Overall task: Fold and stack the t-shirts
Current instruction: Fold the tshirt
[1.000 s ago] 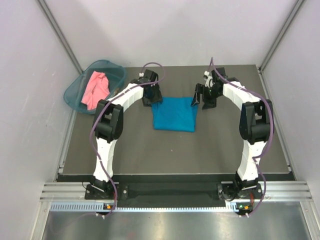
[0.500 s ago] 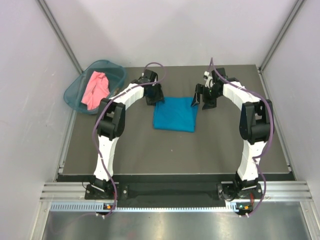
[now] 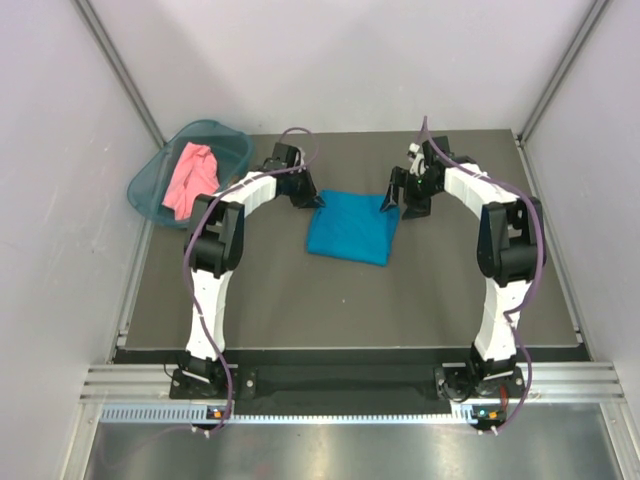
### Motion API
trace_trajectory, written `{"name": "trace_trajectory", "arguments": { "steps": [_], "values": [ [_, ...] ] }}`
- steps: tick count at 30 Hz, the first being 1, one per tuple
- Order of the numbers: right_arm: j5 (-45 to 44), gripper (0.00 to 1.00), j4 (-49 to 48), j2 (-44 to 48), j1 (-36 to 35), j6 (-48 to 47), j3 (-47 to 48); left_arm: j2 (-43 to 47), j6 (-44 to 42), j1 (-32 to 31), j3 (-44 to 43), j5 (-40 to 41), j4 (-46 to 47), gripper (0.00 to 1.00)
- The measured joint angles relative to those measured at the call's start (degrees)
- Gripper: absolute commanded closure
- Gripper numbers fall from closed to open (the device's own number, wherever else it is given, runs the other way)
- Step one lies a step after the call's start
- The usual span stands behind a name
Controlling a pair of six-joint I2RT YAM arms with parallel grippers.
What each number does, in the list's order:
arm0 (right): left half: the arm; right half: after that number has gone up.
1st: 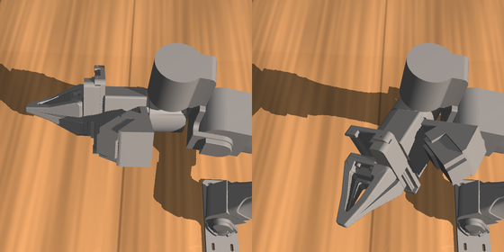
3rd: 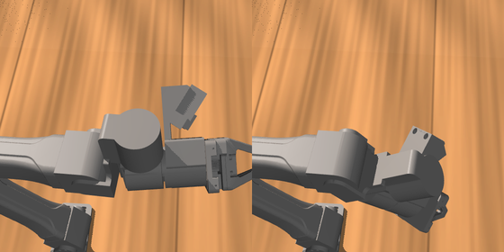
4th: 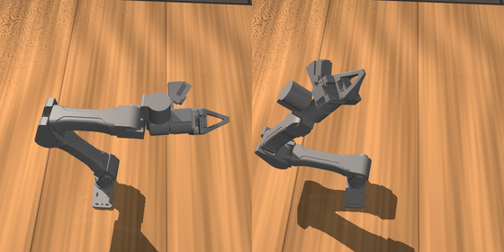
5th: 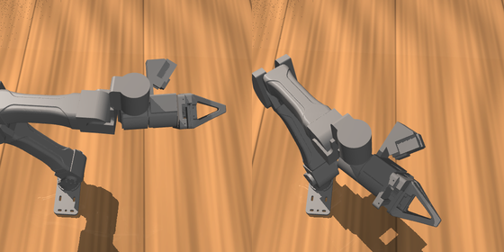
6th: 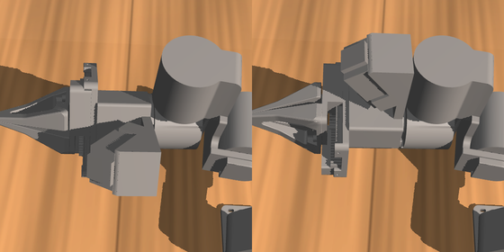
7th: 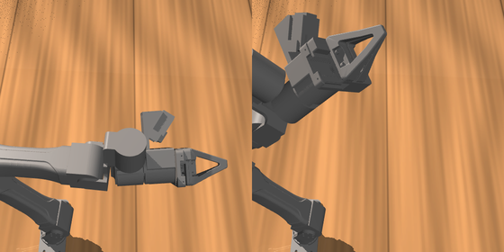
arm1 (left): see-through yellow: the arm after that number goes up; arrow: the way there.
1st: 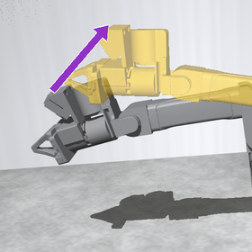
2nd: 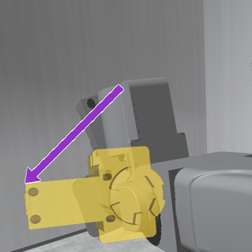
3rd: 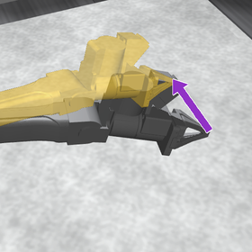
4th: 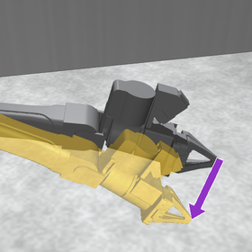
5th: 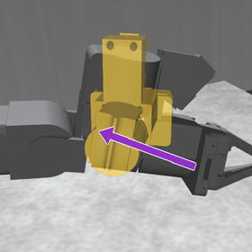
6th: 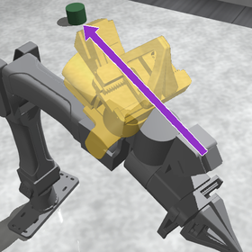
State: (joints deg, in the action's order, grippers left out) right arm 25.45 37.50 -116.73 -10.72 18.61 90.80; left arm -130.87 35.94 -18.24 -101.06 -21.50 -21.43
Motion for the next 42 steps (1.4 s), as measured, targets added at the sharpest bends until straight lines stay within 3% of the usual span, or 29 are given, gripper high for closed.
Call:
{"name": "trace_trajectory", "arguments": {
  "steps": [10, 20, 36, 42],
  "values": [
    [-1.6, 0.32, -2.7, -2.3, 0.0, 1.6, 1.8, 0.2, 2.8, 1.2, 3.5, -4.0, 4.6, 1.0],
    [-5.4, 0.32, -3.6, -6.1, -0.4, 1.4, 2.9, 0.2, 3.2, 1.3, 3.7, -4.9, 4.8, 1.0],
    [-4.3, 0.33, -5.4, -9.4, -2.4, 4.8, 6.8, 0.2, 4.0, 1.4, 3.7, -5.3, 4.9, 1.0],
    [-0.7, 0.5, -10.5, -10.6, -3.0, 11.0, 6.2, 0.2, 4.7, 1.4, 3.7, -5.7, 5.0, 1.0]
  ]
}}
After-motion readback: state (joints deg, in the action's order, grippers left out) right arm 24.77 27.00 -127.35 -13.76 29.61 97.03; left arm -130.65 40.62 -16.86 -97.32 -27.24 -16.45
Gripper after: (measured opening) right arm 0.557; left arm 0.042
